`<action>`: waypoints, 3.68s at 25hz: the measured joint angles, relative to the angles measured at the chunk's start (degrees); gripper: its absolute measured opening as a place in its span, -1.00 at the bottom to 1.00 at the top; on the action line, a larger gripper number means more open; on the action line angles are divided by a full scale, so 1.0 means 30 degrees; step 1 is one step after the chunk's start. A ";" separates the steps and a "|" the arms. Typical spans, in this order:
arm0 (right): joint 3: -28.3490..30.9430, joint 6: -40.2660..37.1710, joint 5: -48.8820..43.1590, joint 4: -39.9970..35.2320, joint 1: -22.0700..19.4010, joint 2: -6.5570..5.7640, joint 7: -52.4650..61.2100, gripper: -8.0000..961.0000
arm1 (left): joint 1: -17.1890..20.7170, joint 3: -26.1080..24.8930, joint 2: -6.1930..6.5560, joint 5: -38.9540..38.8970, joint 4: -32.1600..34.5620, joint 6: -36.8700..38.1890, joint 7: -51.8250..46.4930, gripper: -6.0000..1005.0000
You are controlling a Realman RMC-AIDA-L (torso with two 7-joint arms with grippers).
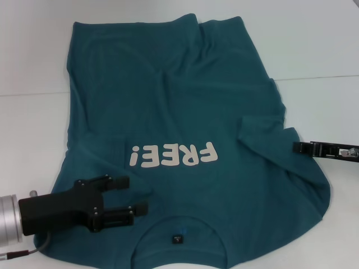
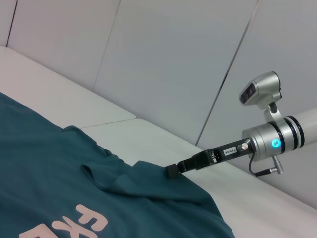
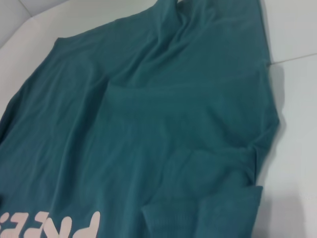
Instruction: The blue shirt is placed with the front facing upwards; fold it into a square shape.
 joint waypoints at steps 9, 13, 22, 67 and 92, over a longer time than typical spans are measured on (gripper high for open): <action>0.0090 -0.0014 -0.0023 0.0158 -0.0068 -0.0012 -0.0065 -0.95 | -0.0033 0.0006 0.0000 0.0000 0.0002 0.0026 0.0025 0.77; 0.0149 -0.0165 0.0095 -0.0042 -0.0226 -0.0021 -0.0255 -0.98 | -0.0067 0.0008 0.0000 0.0000 0.0001 0.0027 0.0018 0.77; 0.1762 -0.3065 0.1386 -0.0810 -0.0483 -0.0270 -0.1792 -0.94 | -0.0088 -0.0051 -0.0027 0.0000 -0.0074 0.0022 0.0005 0.77; -0.1797 -0.4295 0.1244 -0.0567 0.0809 0.0177 -0.2879 -0.40 | -0.0145 -0.0110 -0.0030 -0.0061 -0.0262 -0.0054 -0.0002 0.77; 0.0588 -0.6502 0.4520 -0.0562 -0.0901 0.0324 -0.7013 0.81 | 0.0033 -0.0138 -0.0021 -0.0393 -0.0134 0.0061 -0.1573 0.78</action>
